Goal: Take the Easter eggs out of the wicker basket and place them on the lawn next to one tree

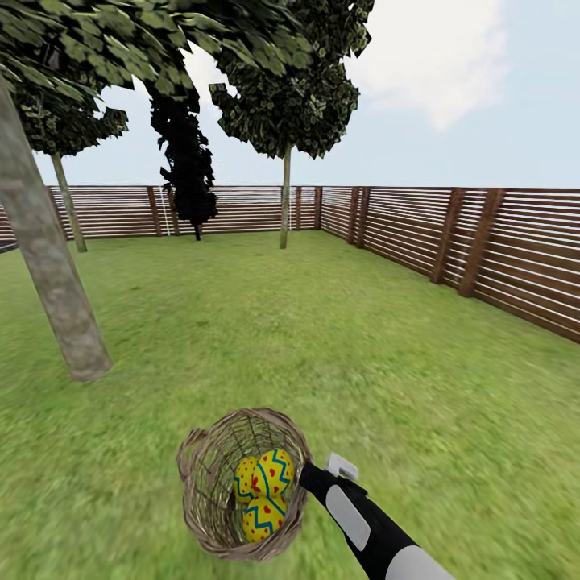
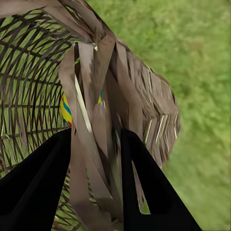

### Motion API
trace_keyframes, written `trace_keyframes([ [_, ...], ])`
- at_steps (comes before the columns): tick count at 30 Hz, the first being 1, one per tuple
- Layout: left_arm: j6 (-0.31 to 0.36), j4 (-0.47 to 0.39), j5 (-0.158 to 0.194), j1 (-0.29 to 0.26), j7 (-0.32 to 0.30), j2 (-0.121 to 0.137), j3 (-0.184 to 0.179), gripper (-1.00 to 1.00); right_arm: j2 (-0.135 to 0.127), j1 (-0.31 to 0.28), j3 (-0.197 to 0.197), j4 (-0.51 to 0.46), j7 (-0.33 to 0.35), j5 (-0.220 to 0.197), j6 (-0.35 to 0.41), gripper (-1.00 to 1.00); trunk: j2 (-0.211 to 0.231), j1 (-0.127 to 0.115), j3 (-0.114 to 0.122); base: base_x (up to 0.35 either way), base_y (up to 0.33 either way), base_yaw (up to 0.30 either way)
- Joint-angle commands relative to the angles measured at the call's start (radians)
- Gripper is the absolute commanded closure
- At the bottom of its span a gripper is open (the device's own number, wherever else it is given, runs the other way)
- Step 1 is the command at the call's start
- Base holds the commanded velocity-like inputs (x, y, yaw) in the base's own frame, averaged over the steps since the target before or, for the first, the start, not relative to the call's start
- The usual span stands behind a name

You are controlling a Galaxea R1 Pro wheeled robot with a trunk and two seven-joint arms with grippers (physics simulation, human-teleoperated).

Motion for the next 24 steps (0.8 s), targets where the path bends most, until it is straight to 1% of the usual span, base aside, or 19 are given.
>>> trace_keyframes([
  [1,-0.004,0.001,0.004,-0.001,0.002,0.001,-0.008,-1.0,0.0,-0.001,0.002,-0.003,-0.008,-0.004,0.002,1.0,-0.001,0.001,-0.001,0.335,0.125,0.0],
  [24,-0.004,-0.001,0.004,-0.001,0.002,0.001,-0.007,-1.0,0.0,-0.001,0.002,-0.003,-0.008,-0.004,0.002,1.0,-0.001,0.001,-0.001,0.333,0.137,0.0],
])
